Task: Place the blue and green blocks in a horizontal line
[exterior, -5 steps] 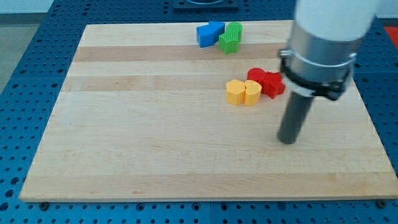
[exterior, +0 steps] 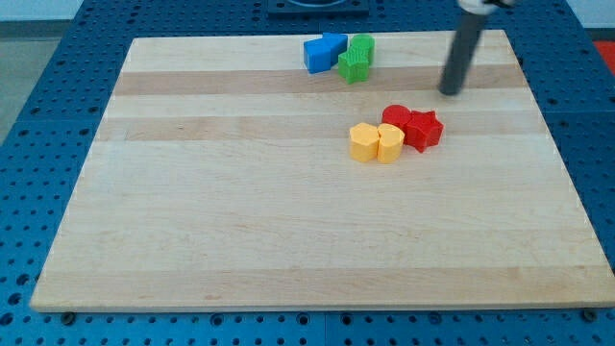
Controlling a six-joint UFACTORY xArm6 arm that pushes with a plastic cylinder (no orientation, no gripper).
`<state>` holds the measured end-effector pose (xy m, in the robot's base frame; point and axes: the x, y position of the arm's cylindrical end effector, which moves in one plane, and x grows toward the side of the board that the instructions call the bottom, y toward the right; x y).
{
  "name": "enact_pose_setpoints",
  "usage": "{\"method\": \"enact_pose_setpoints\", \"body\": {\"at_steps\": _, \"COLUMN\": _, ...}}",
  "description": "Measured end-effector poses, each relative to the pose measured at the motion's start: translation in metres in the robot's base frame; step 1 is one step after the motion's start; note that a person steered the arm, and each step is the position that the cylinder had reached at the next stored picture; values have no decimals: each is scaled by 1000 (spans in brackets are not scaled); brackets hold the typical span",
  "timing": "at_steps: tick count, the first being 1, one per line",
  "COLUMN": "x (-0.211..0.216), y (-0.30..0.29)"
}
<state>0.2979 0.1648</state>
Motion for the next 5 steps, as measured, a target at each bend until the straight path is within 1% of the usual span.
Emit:
{"method": "enact_pose_setpoints", "body": {"at_steps": 1, "x": -56, "y": -33}}
{"method": "enact_pose_setpoints", "body": {"at_steps": 2, "x": -67, "y": -69}}
{"method": "enact_pose_setpoints", "body": {"at_steps": 5, "x": -68, "y": -164}}
